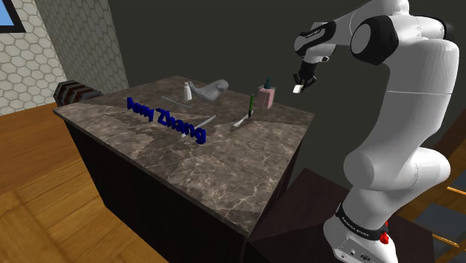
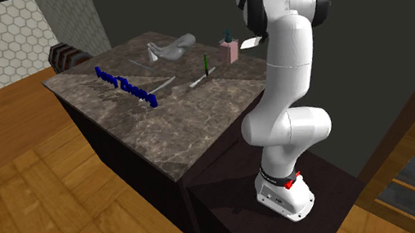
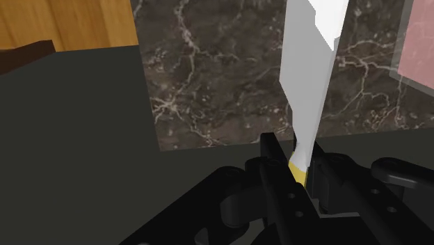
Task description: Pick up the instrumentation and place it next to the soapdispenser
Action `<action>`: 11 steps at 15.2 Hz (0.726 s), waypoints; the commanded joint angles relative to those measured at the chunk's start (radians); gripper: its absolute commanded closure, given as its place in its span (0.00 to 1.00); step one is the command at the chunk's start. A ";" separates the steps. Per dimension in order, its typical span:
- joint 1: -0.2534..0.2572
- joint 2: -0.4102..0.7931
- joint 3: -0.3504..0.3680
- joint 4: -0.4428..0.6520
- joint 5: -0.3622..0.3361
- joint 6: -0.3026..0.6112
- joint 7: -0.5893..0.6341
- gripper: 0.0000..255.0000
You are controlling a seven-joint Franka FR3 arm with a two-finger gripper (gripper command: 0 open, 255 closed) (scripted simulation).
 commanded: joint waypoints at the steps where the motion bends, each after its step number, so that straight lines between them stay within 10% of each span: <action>1: 0.001 -0.004 0.000 0.023 -0.001 -0.028 0.001 1.00; 11: -0.001 -0.015 -0.001 0.144 -0.002 -0.158 0.000 1.00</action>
